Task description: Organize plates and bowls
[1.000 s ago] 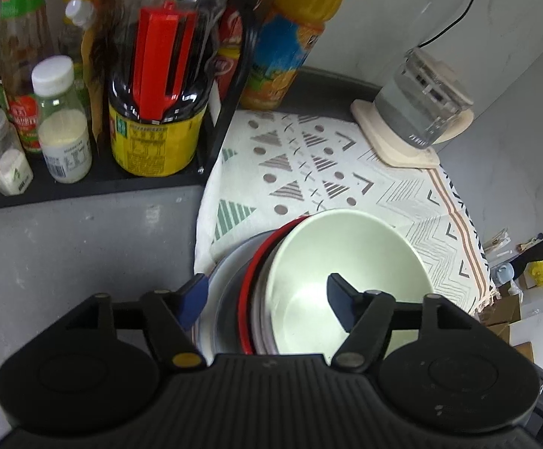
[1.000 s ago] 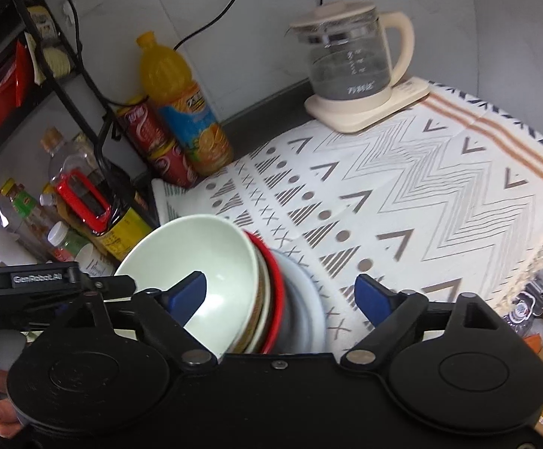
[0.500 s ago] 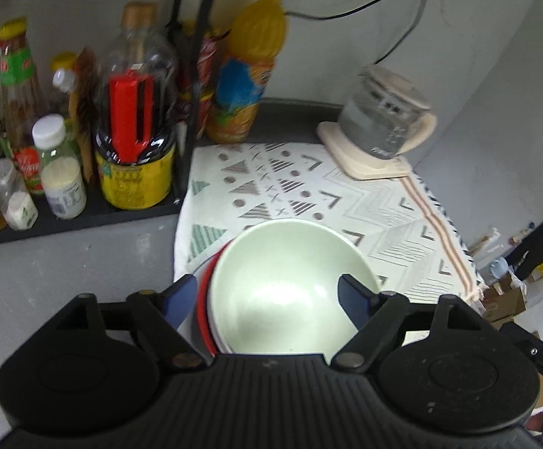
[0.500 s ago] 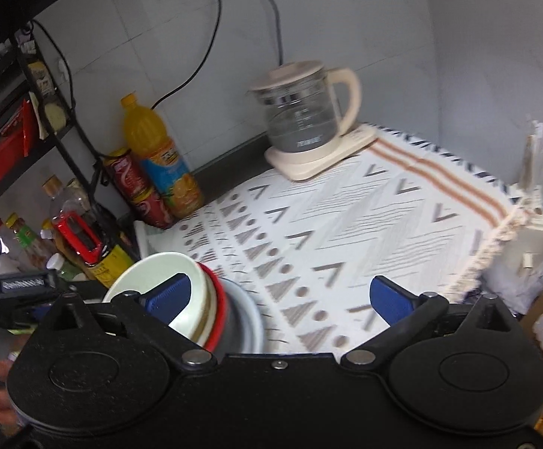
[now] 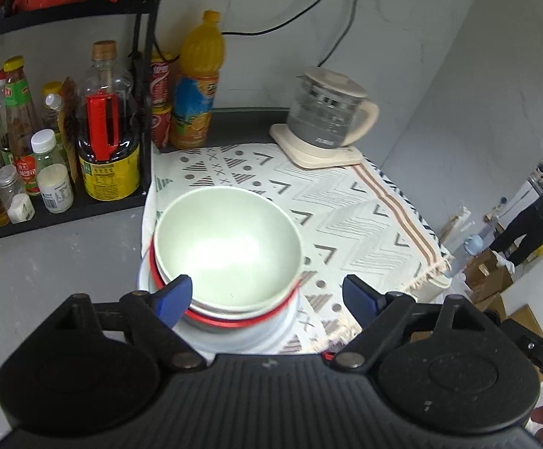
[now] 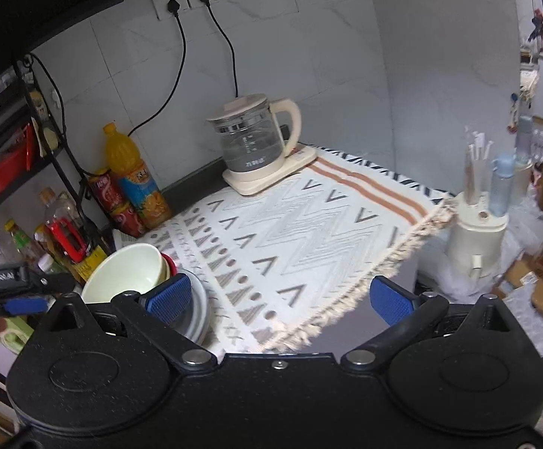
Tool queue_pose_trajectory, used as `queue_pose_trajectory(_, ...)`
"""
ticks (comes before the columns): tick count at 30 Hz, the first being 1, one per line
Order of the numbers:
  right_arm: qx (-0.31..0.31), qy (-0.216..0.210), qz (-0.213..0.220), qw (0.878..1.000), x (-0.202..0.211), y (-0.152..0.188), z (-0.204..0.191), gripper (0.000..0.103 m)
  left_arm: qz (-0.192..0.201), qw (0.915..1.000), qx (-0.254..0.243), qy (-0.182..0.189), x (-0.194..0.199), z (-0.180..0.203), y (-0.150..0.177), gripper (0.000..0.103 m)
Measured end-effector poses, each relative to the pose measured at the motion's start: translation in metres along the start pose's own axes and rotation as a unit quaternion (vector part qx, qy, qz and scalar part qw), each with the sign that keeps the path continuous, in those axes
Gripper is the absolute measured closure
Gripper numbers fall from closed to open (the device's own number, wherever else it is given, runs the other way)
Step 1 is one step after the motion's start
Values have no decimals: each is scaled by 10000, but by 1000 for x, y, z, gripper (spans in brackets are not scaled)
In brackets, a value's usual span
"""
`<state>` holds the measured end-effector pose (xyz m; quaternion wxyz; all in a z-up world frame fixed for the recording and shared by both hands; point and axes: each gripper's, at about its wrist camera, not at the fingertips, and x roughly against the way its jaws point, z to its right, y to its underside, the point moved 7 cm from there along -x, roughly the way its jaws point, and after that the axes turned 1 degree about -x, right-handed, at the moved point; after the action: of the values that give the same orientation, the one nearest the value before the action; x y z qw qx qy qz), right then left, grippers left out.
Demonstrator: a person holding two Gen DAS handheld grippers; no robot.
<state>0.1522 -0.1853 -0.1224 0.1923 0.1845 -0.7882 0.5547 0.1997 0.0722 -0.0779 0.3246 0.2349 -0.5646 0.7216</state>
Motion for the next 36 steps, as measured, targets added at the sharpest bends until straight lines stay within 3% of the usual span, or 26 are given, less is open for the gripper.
queue_pose_trajectory(11, -16, 140, 172, 9998, 47, 22, 20, 0, 155, 9993, -330, 106, 44, 30, 38, 0)
queue_pose_trajectory(28, 368, 171, 268, 9988, 85, 58, 13, 0, 305, 9980, -551, 69, 85, 28, 85, 0)
queue_pose_trajectory(36, 553, 56, 276, 9981, 93, 68, 2, 0, 341, 9985, -426, -30, 98, 17, 101, 0)
